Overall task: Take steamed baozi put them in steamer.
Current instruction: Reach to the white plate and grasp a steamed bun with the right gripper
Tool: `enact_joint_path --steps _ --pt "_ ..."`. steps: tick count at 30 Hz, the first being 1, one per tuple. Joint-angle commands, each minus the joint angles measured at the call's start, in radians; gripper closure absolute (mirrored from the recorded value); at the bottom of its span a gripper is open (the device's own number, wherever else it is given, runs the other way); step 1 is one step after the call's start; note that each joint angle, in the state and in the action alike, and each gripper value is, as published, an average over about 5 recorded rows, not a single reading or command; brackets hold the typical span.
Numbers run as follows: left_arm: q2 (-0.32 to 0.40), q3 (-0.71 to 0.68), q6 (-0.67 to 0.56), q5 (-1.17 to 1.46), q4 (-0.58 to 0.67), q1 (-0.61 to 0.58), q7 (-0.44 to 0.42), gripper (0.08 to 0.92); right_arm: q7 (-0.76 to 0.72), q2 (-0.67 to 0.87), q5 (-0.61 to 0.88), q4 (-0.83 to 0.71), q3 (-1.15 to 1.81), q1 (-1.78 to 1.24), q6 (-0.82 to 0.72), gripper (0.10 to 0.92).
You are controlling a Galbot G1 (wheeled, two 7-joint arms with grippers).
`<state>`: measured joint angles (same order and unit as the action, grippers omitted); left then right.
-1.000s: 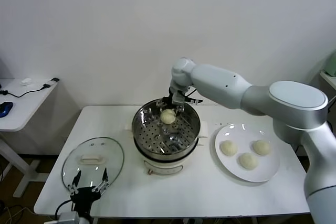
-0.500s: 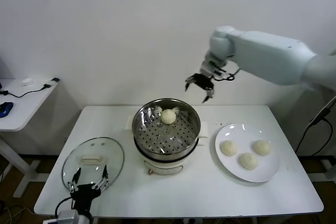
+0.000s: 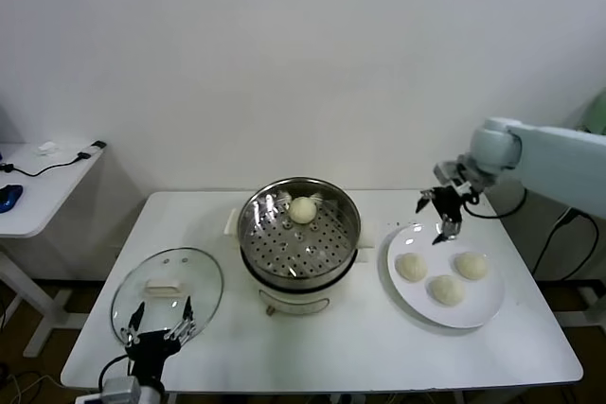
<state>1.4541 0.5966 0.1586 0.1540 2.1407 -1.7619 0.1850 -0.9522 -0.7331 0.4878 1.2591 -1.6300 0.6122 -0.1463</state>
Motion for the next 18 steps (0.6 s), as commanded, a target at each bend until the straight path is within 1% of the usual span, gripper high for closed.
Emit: enact_joint_path --steps 1,9,18 --pt "0.002 -0.001 0.000 0.001 -0.005 -0.004 0.001 0.177 0.072 0.032 -0.014 -0.025 0.117 -0.237 -0.163 0.203" --pt "-0.002 0.002 -0.007 0.001 -0.006 -0.011 0.003 0.177 0.112 -0.059 -0.030 -0.111 0.198 -0.311 -0.182 0.203" --pt "-0.005 0.003 -0.006 0.008 -0.004 -0.009 0.003 0.177 0.138 -0.110 -0.054 -0.178 0.244 -0.351 -0.201 0.205"
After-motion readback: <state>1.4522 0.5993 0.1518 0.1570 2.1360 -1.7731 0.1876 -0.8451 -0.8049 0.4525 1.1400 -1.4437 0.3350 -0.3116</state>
